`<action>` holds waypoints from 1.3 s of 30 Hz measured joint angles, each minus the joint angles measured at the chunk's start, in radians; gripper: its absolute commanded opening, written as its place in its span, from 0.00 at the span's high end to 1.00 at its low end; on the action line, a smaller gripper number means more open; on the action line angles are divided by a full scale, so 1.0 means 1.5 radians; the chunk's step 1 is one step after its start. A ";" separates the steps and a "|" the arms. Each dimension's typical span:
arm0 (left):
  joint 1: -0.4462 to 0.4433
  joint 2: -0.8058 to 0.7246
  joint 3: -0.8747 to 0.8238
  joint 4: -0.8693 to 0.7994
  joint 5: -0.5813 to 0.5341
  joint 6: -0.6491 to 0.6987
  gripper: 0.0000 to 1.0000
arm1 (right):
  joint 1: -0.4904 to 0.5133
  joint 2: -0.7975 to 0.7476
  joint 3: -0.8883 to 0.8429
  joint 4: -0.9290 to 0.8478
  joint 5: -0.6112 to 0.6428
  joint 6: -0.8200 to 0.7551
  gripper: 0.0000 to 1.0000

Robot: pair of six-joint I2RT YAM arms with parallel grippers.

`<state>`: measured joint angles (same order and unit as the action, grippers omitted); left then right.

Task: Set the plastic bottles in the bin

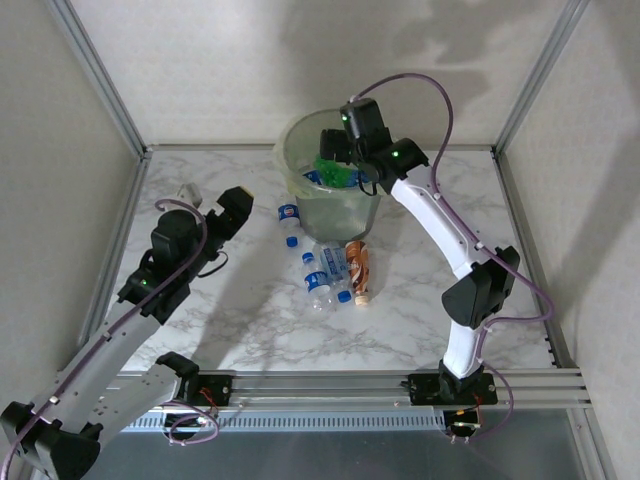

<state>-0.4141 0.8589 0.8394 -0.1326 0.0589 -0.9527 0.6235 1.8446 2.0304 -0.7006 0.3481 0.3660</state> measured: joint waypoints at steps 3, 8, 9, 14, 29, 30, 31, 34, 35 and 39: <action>0.000 0.004 -0.015 0.004 0.001 0.001 0.11 | 0.001 -0.012 -0.004 0.002 -0.003 0.000 0.15; 0.003 0.040 -0.051 0.021 0.016 0.007 0.18 | 0.016 -0.090 -0.061 0.013 -0.007 0.001 0.17; 0.003 0.052 -0.060 0.026 0.021 0.008 0.19 | 0.023 -0.114 -0.079 0.019 -0.008 0.003 0.17; 0.004 0.117 -0.100 0.049 0.051 0.009 0.25 | 0.065 -0.221 -0.168 0.051 -0.015 0.016 0.18; -0.042 0.372 -0.106 0.132 0.072 0.070 0.40 | 0.113 -0.418 -0.436 0.095 -0.030 0.103 0.19; -0.046 0.389 -0.096 0.130 0.069 0.080 0.40 | 0.113 -0.420 -0.440 0.096 -0.031 0.107 0.19; -0.048 0.401 -0.087 0.130 0.067 0.088 0.39 | 0.113 -0.422 -0.443 0.096 -0.035 0.110 0.19; -0.051 0.422 -0.070 0.130 0.054 0.113 0.34 | 0.113 -0.422 -0.446 0.097 -0.040 0.117 0.19; -0.051 0.425 -0.066 0.131 0.050 0.117 0.34 | 0.113 -0.422 -0.446 0.098 -0.041 0.119 0.19; -0.054 0.450 -0.050 0.134 0.030 0.144 0.44 | 0.113 -0.422 -0.446 0.106 -0.043 0.119 0.19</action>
<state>-0.4950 1.5345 0.7643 0.0681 0.1040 -0.7361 0.7929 1.2114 1.3609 -0.5419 0.2840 0.5442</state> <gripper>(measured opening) 0.605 0.814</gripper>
